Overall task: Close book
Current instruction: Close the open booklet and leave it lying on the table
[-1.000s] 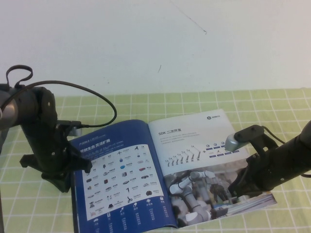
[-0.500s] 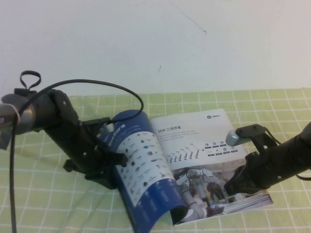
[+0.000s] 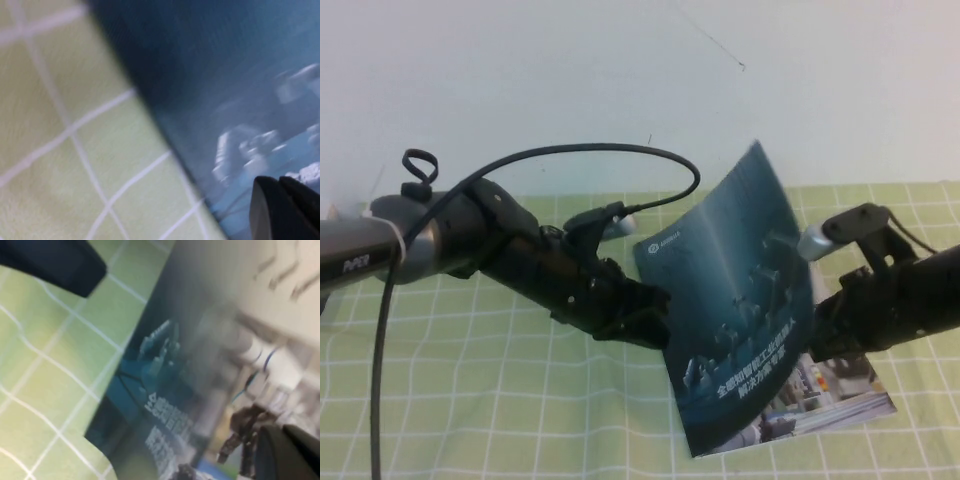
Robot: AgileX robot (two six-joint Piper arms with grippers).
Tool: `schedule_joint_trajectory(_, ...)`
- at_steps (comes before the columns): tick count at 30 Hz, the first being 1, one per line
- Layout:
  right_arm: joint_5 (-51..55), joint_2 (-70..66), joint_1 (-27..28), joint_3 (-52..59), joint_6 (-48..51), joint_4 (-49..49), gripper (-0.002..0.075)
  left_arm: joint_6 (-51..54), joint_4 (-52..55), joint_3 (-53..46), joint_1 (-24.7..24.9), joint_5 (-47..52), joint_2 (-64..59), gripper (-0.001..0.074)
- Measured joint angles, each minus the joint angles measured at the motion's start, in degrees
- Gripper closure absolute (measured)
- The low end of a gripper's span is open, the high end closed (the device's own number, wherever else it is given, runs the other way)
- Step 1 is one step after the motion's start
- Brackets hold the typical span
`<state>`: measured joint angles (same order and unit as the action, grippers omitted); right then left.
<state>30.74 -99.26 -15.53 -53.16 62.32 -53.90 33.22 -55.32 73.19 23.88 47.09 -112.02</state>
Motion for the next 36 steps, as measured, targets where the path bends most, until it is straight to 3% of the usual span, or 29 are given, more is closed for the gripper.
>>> schedule_joint_trajectory(7, 1.15, 15.16, -0.08, 0.03, -9.11, 15.81, 0.0728, -4.22, 10.16, -0.07, 0.25, -4.84, 10.53, 0.0738)
schedule_joint_trajectory(17, 11.01, 38.29, -0.21, 0.25, -26.63, 38.69, 0.0728, -30.00, 51.37, -0.34, 0.25, -2.79, 33.62, 0.0738)
schedule_joint_trajectory(22, 15.41, 48.22, -0.21, 1.70, -36.88, 50.67, 0.0728, -39.96, 66.41, -3.82, 0.25, -3.01, 47.38, 0.0738)
schedule_joint_trajectory(26, 15.41, 55.99, -0.21, 6.52, -42.55, 55.79, 0.0728, -42.29, 71.08, -13.33, 0.25, -7.42, 61.58, 0.0738)
schedule_joint_trajectory(36, 8.76, 76.23, -0.21, 28.42, -49.31, 56.38, 0.0728, -40.21, 72.11, -43.94, 0.25, -26.09, 90.57, 0.0738)
